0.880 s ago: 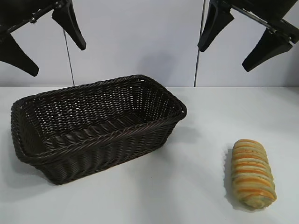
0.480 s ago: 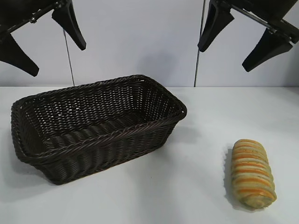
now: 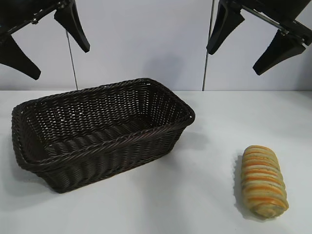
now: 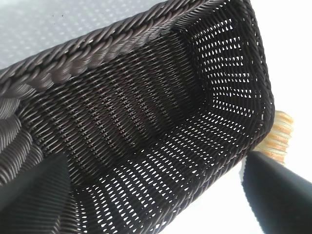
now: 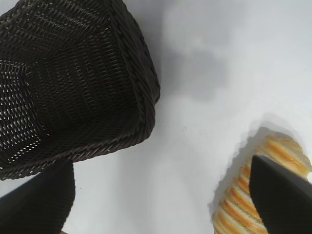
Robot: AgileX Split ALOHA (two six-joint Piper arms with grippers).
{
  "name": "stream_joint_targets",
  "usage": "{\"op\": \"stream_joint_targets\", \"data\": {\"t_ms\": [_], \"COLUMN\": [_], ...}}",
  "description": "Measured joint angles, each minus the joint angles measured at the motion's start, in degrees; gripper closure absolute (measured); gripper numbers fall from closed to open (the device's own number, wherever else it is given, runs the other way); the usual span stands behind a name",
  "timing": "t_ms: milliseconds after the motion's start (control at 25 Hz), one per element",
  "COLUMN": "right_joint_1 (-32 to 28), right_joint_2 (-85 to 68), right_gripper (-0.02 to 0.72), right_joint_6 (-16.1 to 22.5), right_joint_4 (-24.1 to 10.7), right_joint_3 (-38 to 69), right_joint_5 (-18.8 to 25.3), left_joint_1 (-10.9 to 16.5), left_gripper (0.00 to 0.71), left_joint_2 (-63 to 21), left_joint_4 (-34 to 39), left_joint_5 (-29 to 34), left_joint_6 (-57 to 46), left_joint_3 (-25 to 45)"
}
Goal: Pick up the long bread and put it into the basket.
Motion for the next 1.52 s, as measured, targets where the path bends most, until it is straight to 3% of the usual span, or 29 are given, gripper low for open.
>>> {"op": "stream_joint_targets", "data": {"t_ms": [200,360,520,840,1240,1320,1520], "right_joint_1": [0.0,0.0,0.0,0.0,0.0,0.0,0.0], "right_joint_2": [0.0,0.0,0.0,0.0,0.0,0.0,0.0], "right_gripper": [0.008,0.008,0.008,0.008,0.008,0.008,0.008], "right_joint_6": [0.0,0.0,0.0,0.0,0.0,0.0,0.0], "right_joint_4": [0.0,0.1,0.1,0.1,0.1,0.1,0.1], "right_joint_3": [0.0,0.0,0.0,0.0,0.0,0.0,0.0], "right_joint_5": [0.0,0.0,0.0,-0.1,-0.1,-0.1,-0.1], "left_joint_1": [0.1,0.0,-0.1,-0.1,-0.1,-0.1,0.0], "left_gripper": [0.015,0.015,0.015,0.015,0.025,0.102,0.541], "left_joint_2": [-0.1,-1.7,-4.2,-1.2,5.9,5.9,5.9], "left_joint_4": [0.9,8.9,17.0,13.0,8.5,8.2,8.1], "left_joint_5": [0.0,2.6,1.9,-10.8,-17.2,-18.2,-18.9], "left_joint_6": [-0.2,-6.4,-13.8,-14.9,-11.8,-11.8,-11.8], "left_joint_3": [-0.2,1.8,9.1,21.5,22.1,22.1,22.2]}}
